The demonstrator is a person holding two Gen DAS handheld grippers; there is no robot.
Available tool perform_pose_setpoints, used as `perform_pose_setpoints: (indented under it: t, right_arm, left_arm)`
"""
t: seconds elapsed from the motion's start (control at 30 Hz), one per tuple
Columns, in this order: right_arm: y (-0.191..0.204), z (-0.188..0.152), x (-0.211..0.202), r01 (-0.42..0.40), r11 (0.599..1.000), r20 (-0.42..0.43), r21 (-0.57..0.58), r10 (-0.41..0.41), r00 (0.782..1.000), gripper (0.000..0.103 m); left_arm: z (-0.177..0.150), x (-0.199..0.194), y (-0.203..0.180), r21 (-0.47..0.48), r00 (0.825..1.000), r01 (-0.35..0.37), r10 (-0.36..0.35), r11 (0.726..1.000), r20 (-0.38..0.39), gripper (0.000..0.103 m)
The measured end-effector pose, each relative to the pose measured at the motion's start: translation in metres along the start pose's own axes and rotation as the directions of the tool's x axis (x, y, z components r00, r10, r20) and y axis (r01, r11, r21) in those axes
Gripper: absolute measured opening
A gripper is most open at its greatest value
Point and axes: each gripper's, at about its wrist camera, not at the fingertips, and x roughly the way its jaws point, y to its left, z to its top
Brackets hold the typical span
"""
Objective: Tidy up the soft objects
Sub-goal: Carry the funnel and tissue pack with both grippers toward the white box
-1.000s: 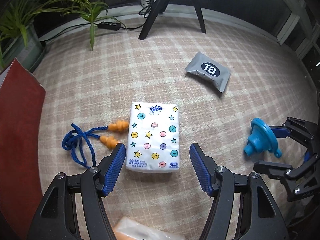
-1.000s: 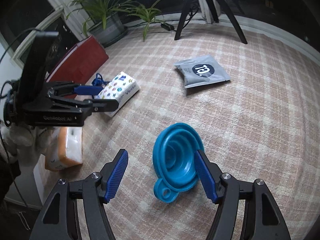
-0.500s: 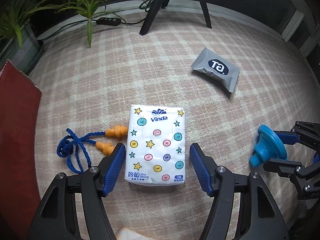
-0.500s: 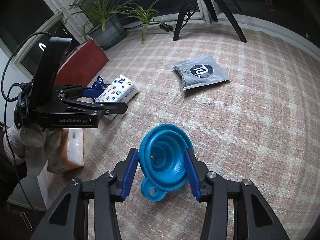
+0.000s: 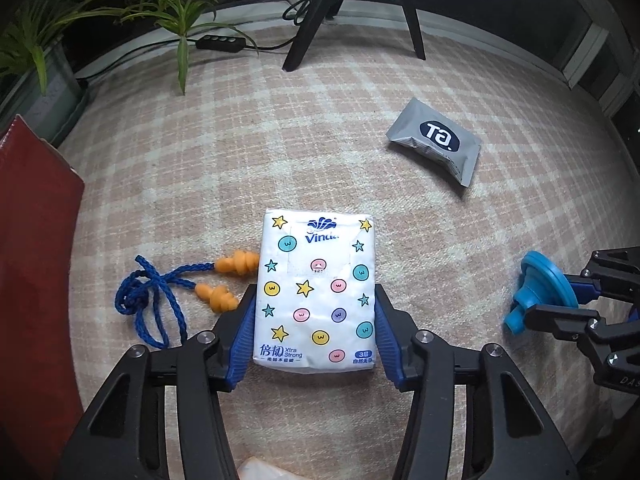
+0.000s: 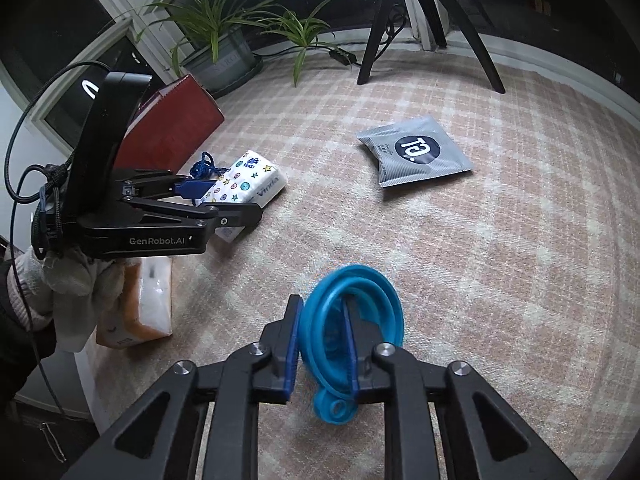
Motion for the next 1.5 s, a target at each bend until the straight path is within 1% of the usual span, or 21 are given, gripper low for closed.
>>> perform_pose_setpoints:
  t: [0.17,0.37,0.5,0.77,0.87,1.0,1.2,1.3,1.5]
  right_arm:
    - [-0.001,-0.002,-0.006,0.0,1.0,0.018,0.016,0.0,1.0,0.013]
    - [-0.002,-0.004,-0.021,-0.013,0.999,0.055,0.044,0.011,0.998,0.012]
    - [0.0,-0.004,-0.03,-0.022,0.998,0.075,0.053,0.018,0.997,0.012]
    - [0.011,-0.004,-0.052,-0.038,0.998,0.115,0.051,0.032,0.993,0.012]
    - [0.017,-0.004,-0.059,-0.042,0.998,0.126,0.043,0.037,0.991,0.012]
    - [0.026,-0.007,-0.069,-0.046,0.998,0.14,0.033,0.041,0.989,0.012]
    - [0.045,-0.01,-0.078,-0.049,0.999,0.151,0.009,0.048,0.987,0.012]
    - [0.06,-0.009,-0.083,-0.054,0.998,0.159,-0.01,0.055,0.986,0.012]
    - [0.094,-0.001,-0.09,-0.054,0.996,0.169,-0.066,0.065,0.984,0.012]
  left_arm:
    - [-0.003,-0.005,0.003,-0.019,1.0,0.015,-0.014,1.0,0.015,0.051]
    - [-0.008,-0.025,0.009,-0.052,0.997,0.066,-0.063,0.996,0.055,0.051]
    - [-0.013,-0.049,0.013,-0.081,0.989,0.118,-0.11,0.99,0.103,0.051]
    - [-0.023,-0.088,0.022,-0.118,0.973,0.166,-0.144,0.979,0.18,0.051]
    - [-0.031,-0.105,0.028,-0.129,0.967,0.172,-0.142,0.977,0.212,0.051]
    - [-0.052,-0.129,0.04,-0.16,0.958,0.178,-0.134,0.971,0.254,0.051]
    - [-0.094,-0.156,0.053,-0.205,0.952,0.173,-0.11,0.963,0.286,0.051]
    - [-0.117,-0.17,0.059,-0.233,0.949,0.173,-0.1,0.957,0.298,0.051]
    - [-0.144,-0.192,0.076,-0.273,0.943,0.175,-0.08,0.946,0.324,0.051]
